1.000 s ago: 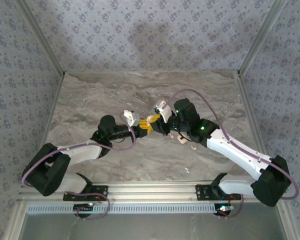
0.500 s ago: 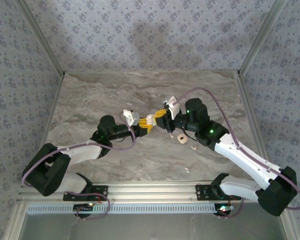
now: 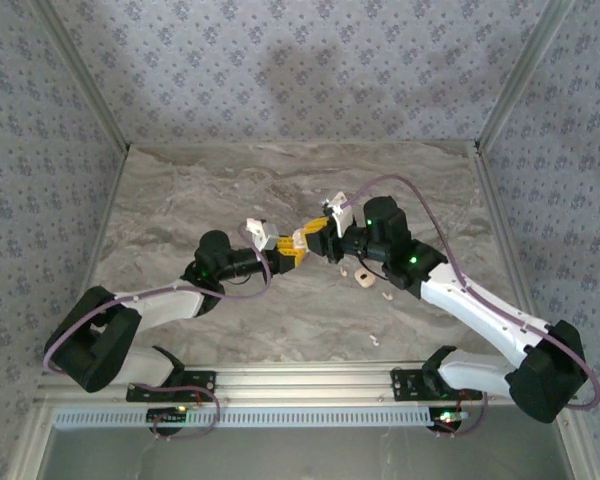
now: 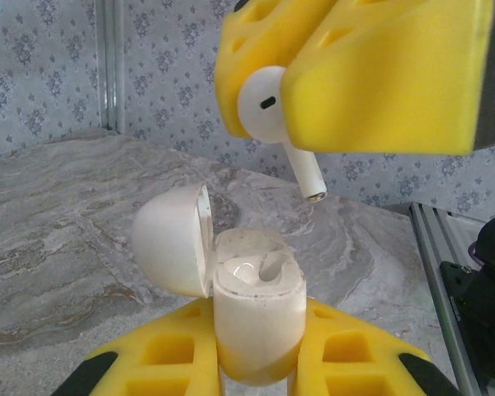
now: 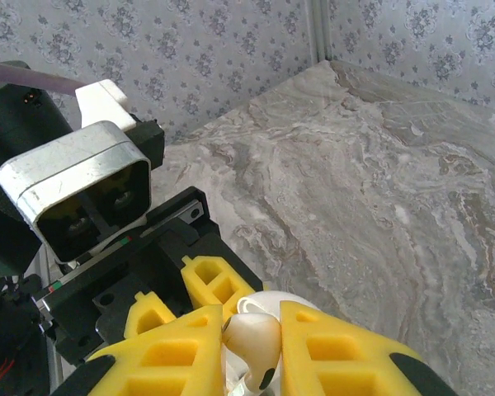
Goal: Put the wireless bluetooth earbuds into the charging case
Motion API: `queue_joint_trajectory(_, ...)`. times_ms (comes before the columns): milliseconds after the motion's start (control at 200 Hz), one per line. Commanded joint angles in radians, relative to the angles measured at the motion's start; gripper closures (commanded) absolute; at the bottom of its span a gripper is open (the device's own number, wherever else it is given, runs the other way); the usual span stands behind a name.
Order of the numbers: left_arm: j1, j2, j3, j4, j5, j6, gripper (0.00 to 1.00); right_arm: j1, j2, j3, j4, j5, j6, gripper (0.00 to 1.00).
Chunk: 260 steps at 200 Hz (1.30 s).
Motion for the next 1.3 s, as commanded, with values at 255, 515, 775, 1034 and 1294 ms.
queue_joint_trajectory(255,-0.007,-0.014,0.034,0.087,0.007,-0.026,0.84,-0.004,0.039,-0.001,0.044,-0.021,0.016,0.78)
queue_joint_trajectory(515,-0.007,-0.024,0.035,0.096,-0.001,-0.038,0.84,-0.005,0.057,-0.009,0.061,-0.023,0.022,0.78)
queue_joint_trajectory(775,-0.007,-0.03,0.029,0.105,-0.025,-0.039,0.84,-0.003,0.061,0.003,0.008,-0.061,0.003,0.78)
queue_joint_trajectory(1034,-0.007,-0.029,0.033,0.11,-0.025,-0.044,0.84,0.004,0.063,0.004,-0.029,-0.047,-0.028,0.78)
queue_joint_trajectory(1294,-0.007,-0.033,0.036,0.11,-0.025,-0.044,0.84,0.036,0.071,0.029,-0.104,0.007,-0.093,0.79)
